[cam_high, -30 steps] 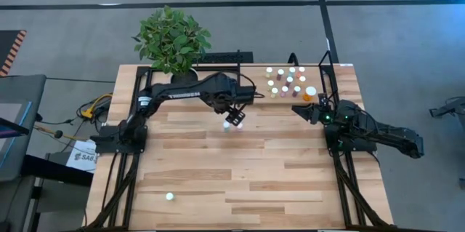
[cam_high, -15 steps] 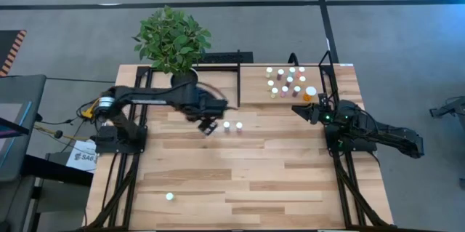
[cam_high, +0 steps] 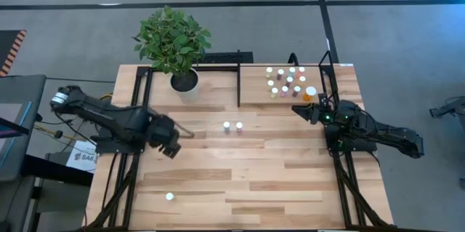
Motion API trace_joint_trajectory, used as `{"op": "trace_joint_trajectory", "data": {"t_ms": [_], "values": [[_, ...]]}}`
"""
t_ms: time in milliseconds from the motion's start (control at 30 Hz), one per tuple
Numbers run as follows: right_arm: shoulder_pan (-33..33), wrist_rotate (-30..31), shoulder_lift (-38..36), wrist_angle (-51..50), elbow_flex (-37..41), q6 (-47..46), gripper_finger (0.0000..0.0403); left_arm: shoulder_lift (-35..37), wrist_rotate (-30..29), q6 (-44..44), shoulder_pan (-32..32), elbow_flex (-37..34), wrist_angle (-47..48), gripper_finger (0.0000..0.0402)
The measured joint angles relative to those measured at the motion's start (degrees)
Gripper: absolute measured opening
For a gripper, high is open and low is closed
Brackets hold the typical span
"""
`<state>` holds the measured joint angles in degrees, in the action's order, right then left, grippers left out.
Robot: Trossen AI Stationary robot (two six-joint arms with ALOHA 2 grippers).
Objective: Pick and place medicine bottles onto shelf by color
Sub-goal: Move the yellow pill bottle to the center of the table
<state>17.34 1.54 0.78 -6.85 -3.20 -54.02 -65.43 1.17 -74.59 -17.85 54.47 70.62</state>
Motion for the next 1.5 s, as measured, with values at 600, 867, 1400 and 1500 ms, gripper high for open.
{"op": "trace_joint_trajectory", "data": {"t_ms": [600,867,1400,1500], "values": [[-0.02,0.0,0.0,0.0,0.0,0.0,0.0234,-10.74,4.58,-24.87,-23.76,-6.13,-26.21,0.0304],[-0.02,0.0,0.02,0.0,0.0,0.0,0.0234,-20.31,4.54,-29.05,-27.45,-1.87,-30.47,0.0304],[0.0,0.0,0.02,0.0,0.0,0.0,0.0234,-32.2,7.12,-29.41,-27.87,6.21,-26.75,0.0304],[0.0,0.0,0.02,0.0,0.0,0.0,0.0234,-32.07,5.87,-29.18,-27.87,6.21,-25.74,0.0304]]}}
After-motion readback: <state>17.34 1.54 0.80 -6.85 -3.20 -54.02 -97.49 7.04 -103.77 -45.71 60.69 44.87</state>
